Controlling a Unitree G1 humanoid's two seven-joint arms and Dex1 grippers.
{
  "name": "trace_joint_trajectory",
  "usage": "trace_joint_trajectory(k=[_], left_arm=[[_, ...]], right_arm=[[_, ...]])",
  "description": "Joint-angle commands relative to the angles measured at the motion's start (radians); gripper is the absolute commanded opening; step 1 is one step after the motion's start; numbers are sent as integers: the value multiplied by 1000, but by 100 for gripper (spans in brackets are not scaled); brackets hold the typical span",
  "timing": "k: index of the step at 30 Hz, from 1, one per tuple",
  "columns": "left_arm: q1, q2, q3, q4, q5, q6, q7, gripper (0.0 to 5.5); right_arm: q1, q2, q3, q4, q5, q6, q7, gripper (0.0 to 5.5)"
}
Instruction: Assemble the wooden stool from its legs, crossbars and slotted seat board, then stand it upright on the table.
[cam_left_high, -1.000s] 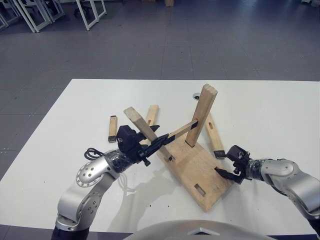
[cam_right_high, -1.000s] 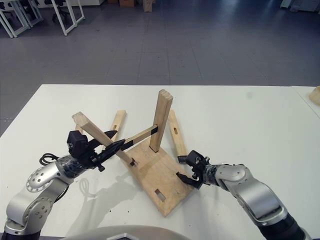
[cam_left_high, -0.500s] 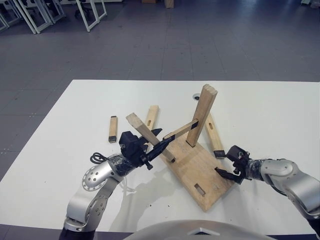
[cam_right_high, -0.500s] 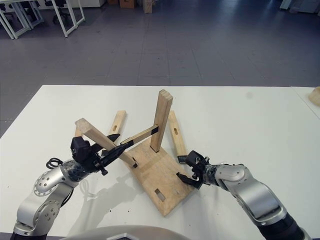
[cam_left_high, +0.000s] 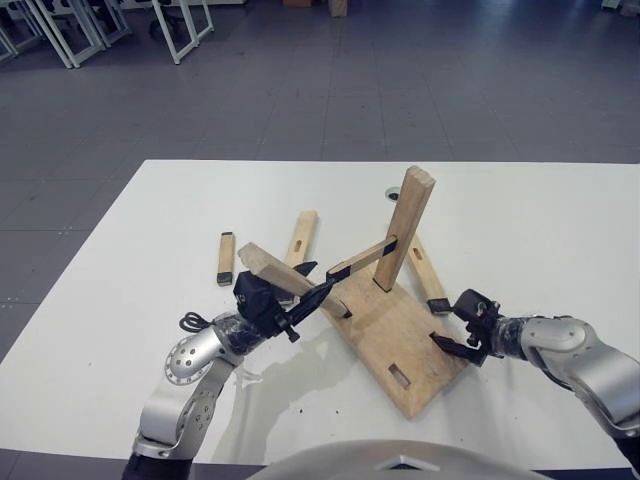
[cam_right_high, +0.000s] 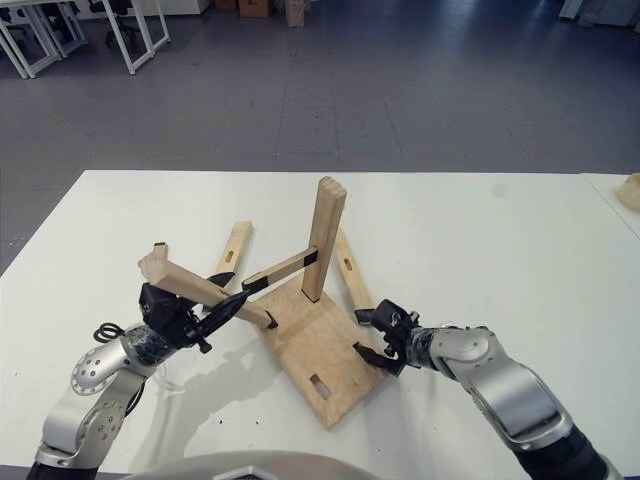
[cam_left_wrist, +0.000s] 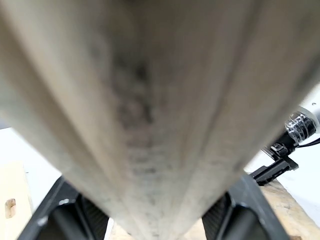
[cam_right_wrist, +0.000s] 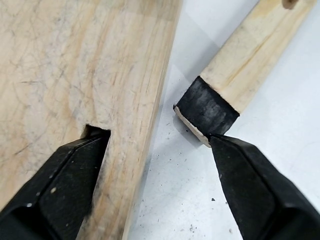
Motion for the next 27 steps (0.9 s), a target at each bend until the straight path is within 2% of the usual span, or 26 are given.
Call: trace_joint_trajectory(k=[1, 11, 20, 27], left_arm=[[24, 14, -8, 61, 75, 51, 47, 205], [-79, 115, -61, -57, 78, 251, 55, 205], [-155, 148, -80, 16, 114, 288, 33, 205], [-272, 218, -129, 110, 137, 432, 42, 205]], right_arm=[[12, -4, 17, 3, -4, 16, 14, 378], [6, 8, 23, -2, -5, 26, 10, 378], [0, 28, 33, -15, -6, 42, -6, 378], [-5, 45, 40, -25, -5, 51, -16, 378]])
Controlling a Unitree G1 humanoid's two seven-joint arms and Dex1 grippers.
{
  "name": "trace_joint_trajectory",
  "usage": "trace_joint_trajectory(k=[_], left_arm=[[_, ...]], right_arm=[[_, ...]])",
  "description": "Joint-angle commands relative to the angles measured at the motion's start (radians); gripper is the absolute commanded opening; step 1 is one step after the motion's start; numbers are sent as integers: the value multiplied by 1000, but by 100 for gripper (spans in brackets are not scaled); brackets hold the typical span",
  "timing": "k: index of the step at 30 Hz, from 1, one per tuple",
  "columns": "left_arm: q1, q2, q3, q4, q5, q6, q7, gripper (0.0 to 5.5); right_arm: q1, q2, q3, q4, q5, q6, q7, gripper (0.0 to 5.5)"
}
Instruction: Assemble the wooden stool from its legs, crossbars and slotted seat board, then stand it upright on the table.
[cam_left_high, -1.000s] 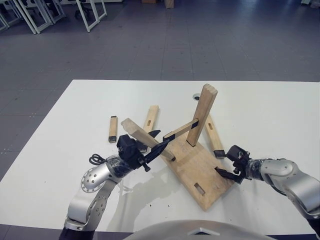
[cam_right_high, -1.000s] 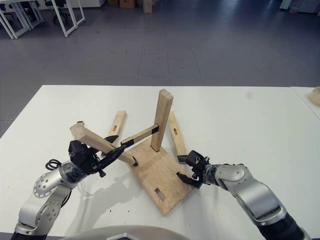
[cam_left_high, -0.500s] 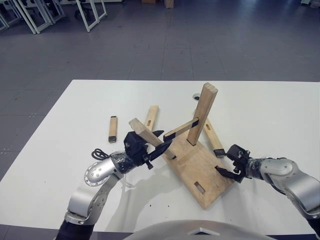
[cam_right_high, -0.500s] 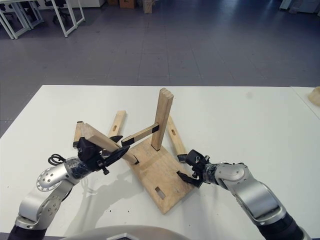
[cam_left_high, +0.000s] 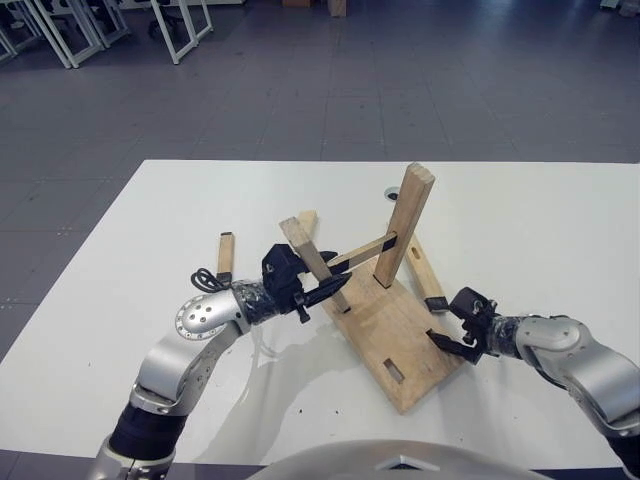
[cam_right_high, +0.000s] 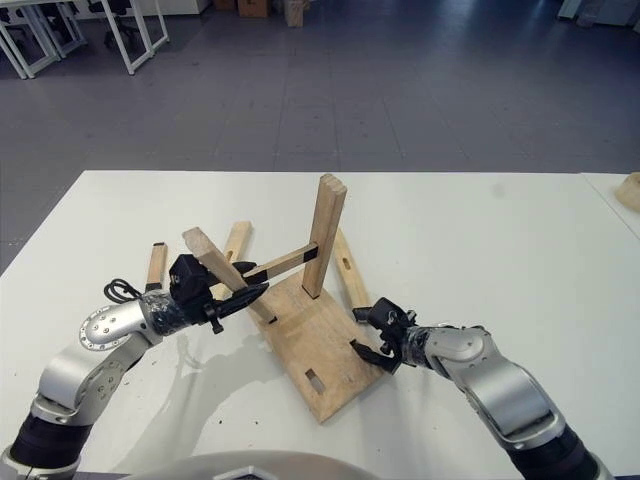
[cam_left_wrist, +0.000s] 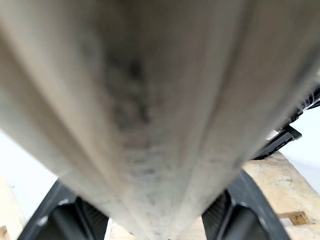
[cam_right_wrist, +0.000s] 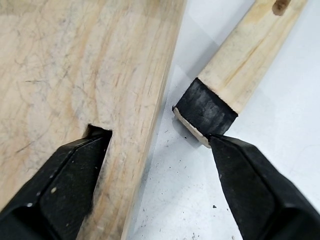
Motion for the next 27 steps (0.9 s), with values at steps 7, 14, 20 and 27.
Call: trace_joint_trajectory(k=[7, 14, 20, 27], left_arm=[[6, 90, -108, 238, 131, 137, -23, 205], [42, 62, -114, 317, 125, 31, -41, 205], [19, 57, -129, 367, 125, -13, -72, 205], [-35, 56, -143, 398, 131, -7, -92, 205]], right_arm=[[-85, 113, -89, -10, 74, 28, -20, 378], [-142, 196, -194, -5, 134, 74, -53, 338], [-219, 265, -257, 106, 105, 72, -152, 228], [-386, 419, -277, 270, 62, 10, -298, 162]])
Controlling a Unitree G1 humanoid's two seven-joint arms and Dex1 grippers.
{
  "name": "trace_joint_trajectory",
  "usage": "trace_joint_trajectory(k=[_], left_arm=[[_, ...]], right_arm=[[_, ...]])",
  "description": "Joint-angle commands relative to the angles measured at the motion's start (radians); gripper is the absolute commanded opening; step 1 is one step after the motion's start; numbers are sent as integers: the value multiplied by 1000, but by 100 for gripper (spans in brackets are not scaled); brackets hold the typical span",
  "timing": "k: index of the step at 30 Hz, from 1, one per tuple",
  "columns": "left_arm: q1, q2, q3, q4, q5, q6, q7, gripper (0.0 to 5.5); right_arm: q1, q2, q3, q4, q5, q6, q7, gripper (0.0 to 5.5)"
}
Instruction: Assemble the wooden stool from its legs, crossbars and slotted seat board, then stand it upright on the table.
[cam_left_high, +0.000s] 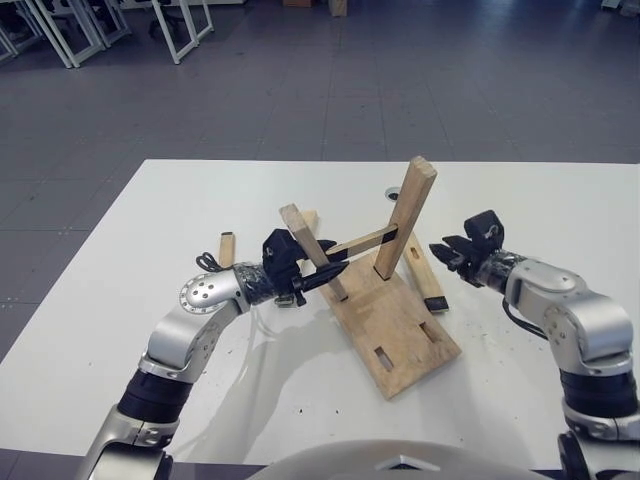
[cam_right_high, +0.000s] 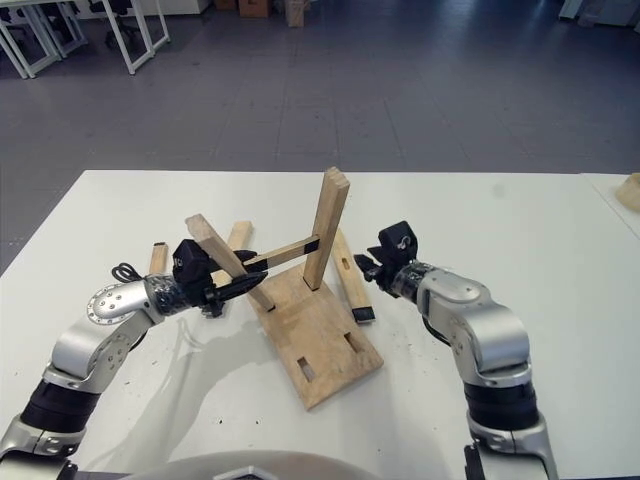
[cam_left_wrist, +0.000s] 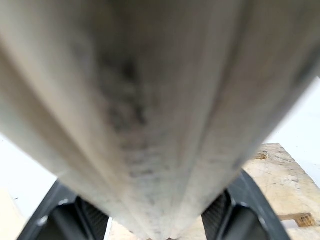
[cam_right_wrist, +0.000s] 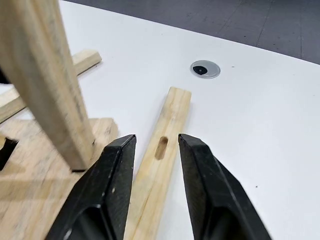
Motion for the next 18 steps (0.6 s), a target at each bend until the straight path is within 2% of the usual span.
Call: trace_joint_trajectory(k=[1, 4, 6, 10, 13, 18], left_arm=[[70, 44, -100, 178, 145, 131, 7, 205], [53, 43, -102, 188, 143, 133, 4, 205], [48, 44, -105, 193, 140, 132, 1, 205], [34, 49, -116, 203, 142, 132, -14, 205], [9, 51, -123, 218, 147, 134, -30, 205], [-5, 49, -127, 229, 150, 130, -36, 205]], right_arm=[[-75, 69, -32, 39, -15, -18, -65, 162], [-110, 90, -63, 126, -67, -59, -136, 162], [-141, 126, -33, 125, -58, -72, -130, 162], [-118, 257, 76, -59, 82, -18, -55, 162], [-59, 297, 149, -170, 129, 32, -35, 162], [-35, 306, 151, -178, 95, 58, -43, 162]])
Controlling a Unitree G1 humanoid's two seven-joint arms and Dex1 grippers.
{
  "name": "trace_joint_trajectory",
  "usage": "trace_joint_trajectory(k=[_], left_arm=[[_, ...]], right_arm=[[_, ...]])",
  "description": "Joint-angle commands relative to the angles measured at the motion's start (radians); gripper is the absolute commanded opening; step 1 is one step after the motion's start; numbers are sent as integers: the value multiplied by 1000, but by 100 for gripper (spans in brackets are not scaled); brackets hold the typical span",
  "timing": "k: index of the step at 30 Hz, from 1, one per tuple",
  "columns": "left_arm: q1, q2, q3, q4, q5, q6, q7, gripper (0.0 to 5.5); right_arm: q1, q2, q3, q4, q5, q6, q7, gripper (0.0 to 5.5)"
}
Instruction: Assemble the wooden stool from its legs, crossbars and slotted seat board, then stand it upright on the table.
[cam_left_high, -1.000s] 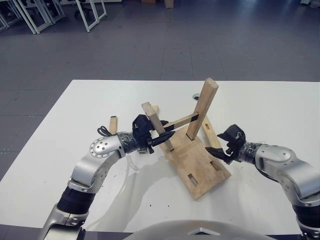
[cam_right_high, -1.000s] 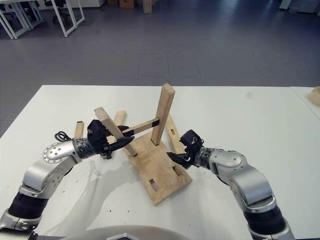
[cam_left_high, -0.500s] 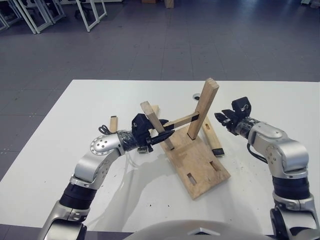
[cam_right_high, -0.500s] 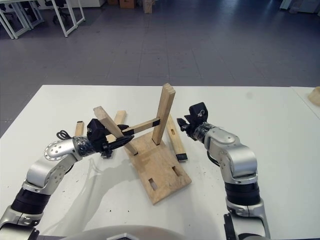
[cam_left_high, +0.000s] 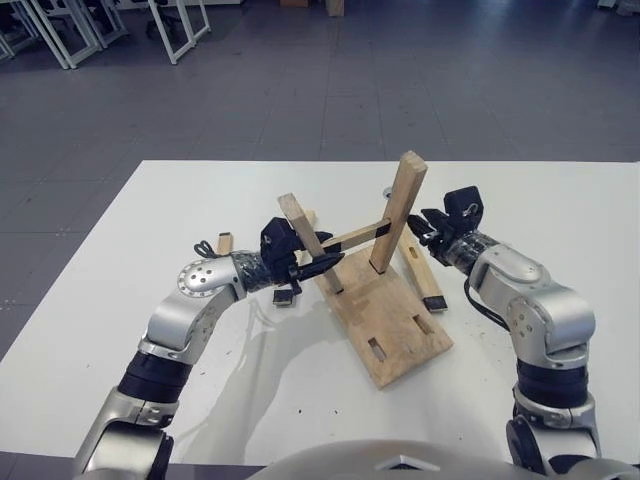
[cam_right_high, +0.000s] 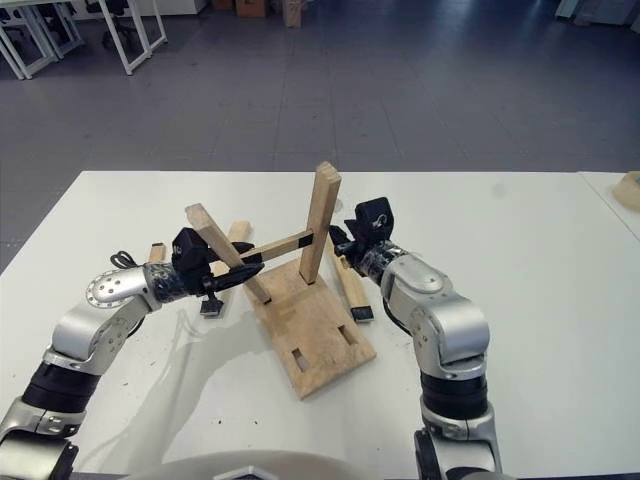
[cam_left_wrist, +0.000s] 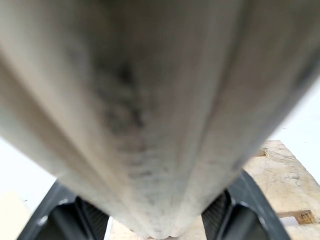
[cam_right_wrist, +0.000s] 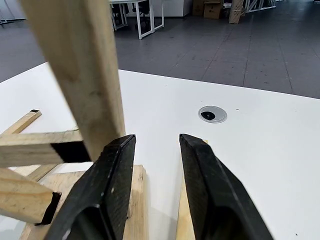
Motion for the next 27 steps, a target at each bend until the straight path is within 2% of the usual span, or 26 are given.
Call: trace_joint_trajectory(k=[1, 8, 16, 22, 24, 27], left_arm=[[81, 26, -129, 122, 150, 129, 1, 205], [82, 17, -131, 141, 136, 111, -22, 205], [81, -3, -134, 170, 137, 90, -23, 205], [56, -9, -144, 204, 147, 80, -43, 205], [47, -11, -149, 211, 147, 80, -48, 205], [41, -11, -154, 211, 146, 84, -53, 205]], right_arm=[[-33, 87, 108, -34, 103, 24, 69, 162], [-15, -9, 21, -59, 106, 99, 81, 162], [-54, -90, 1, -95, 184, 163, 158, 162], [-257, 164, -24, -88, 264, 122, 37, 162], [-252, 211, 32, -11, 157, 6, -44, 162], [-193, 215, 141, 99, -12, -157, -131, 162]])
